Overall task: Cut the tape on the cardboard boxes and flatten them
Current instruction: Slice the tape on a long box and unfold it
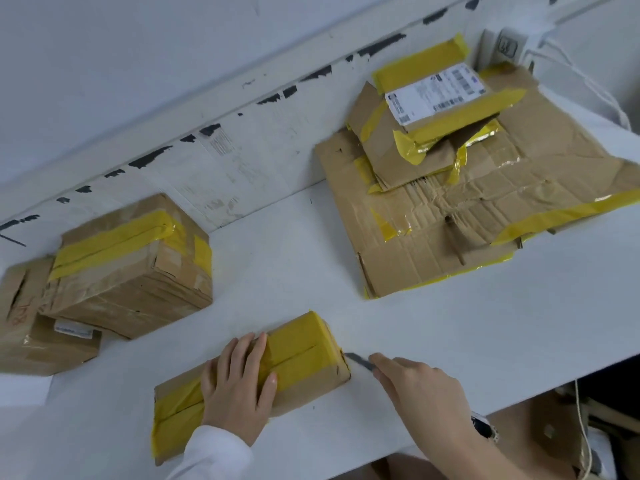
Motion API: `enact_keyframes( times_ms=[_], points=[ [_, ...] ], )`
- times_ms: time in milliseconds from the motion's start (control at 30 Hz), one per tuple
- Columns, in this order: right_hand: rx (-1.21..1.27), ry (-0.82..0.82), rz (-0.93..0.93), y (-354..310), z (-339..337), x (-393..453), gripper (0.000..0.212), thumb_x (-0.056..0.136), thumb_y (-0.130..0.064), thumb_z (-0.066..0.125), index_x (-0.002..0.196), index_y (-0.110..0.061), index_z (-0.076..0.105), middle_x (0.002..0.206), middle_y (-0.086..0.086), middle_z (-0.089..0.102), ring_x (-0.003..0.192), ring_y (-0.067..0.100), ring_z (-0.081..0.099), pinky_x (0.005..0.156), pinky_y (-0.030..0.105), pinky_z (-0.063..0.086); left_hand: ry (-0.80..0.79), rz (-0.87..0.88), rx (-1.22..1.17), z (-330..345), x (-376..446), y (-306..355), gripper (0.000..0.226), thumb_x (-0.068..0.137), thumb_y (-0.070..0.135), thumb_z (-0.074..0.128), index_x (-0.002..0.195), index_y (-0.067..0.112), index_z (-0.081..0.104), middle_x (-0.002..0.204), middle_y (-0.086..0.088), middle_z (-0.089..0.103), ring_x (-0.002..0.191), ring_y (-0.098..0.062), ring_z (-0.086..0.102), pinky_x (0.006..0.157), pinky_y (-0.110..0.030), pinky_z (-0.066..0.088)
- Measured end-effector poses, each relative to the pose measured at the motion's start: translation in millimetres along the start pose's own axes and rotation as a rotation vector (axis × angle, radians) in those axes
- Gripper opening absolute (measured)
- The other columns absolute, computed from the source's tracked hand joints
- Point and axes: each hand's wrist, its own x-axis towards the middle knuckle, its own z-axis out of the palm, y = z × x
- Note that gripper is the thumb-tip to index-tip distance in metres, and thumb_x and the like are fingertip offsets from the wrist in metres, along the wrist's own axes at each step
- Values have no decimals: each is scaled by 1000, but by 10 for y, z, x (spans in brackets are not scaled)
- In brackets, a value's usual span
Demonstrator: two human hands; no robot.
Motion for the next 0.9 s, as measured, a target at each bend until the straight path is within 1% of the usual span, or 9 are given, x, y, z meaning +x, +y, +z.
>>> enact_keyframes(
  times_ms=[33, 100, 167, 233, 333, 400, 533, 733, 900],
  points=[
    [-8, 2, -2, 42, 5, 54, 29, 101, -46, 23, 124, -38, 40, 92, -8, 55, 77, 22, 57, 51, 26, 31, -45, -17, -6, -23, 10, 2, 64, 94, 47, 18, 125, 10, 60, 122, -8, 61, 113, -30, 57, 82, -60, 45],
    [-7, 18, 26, 64, 32, 203, 41, 101, -44, 22, 140, -34, 27, 110, -9, 54, 93, 21, 61, 60, 27, 34, -132, -121, -42, -56, 37, -14, 78, 85, 58, 1, 141, 23, 42, 141, 3, 45, 129, -19, 43, 99, -55, 31],
    [20, -19, 67, 31, 66, 364, 49, 102, -30, 29, 148, -23, 14, 117, -3, 42, 92, 21, 59, 64, 26, 35, -174, -247, -44, -13, 82, -99, 73, 81, 63, -4, 148, 39, 12, 151, 18, 19, 139, -7, 21, 107, -42, 17],
    [-9, -88, 67, -74, 166, 507, 57, 100, -12, 30, 150, -11, 2, 123, 3, 32, 80, 17, 51, 70, 26, 38, -214, -368, -80, -35, 122, -209, 57, 93, 60, 9, 147, 43, 2, 152, 19, 13, 138, -7, 19, 106, -38, 18],
    [-66, -111, 34, -321, 354, 706, 64, 97, -2, 31, 148, -2, -7, 135, 10, 31, 110, 19, 47, 91, 24, 38, -297, -544, -171, -140, 138, -410, 56, 96, 56, 14, 148, 38, 2, 149, 8, 19, 132, -16, 28, 102, -37, 24],
    [-142, -101, 31, -521, 459, 833, 65, 98, -5, 32, 148, -1, -9, 138, 11, 31, 124, 22, 38, 96, 25, 38, -365, -625, -244, -218, 163, -535, 59, 97, 55, 16, 149, 29, 5, 145, -2, 21, 129, -24, 30, 105, -36, 26],
    [-220, -51, 81, -780, 565, 1069, 60, 99, -4, 30, 148, -1, -5, 143, 15, 24, 126, 25, 35, 100, 23, 35, -382, -555, -338, -331, 197, -504, 64, 96, 53, 35, 143, 11, 22, 140, -9, 23, 128, -28, 30, 108, -31, 29],
    [-257, -21, 151, -857, 632, 1127, 49, 99, -9, 33, 144, -7, 14, 135, 10, 32, 125, 23, 37, 96, 22, 41, -217, -530, -546, -258, 123, -371, 71, 87, 56, 52, 137, 14, 23, 133, -6, 28, 124, -22, 38, 104, -27, 34],
    [-276, 15, 116, -913, 572, 1070, 51, 101, -20, 34, 145, -5, 14, 134, 8, 33, 124, 20, 38, 96, 22, 42, -200, -502, -697, -218, 102, -458, 72, 86, 53, 56, 136, 15, 20, 135, -5, 30, 122, -20, 46, 100, -26, 40]
  ],
)
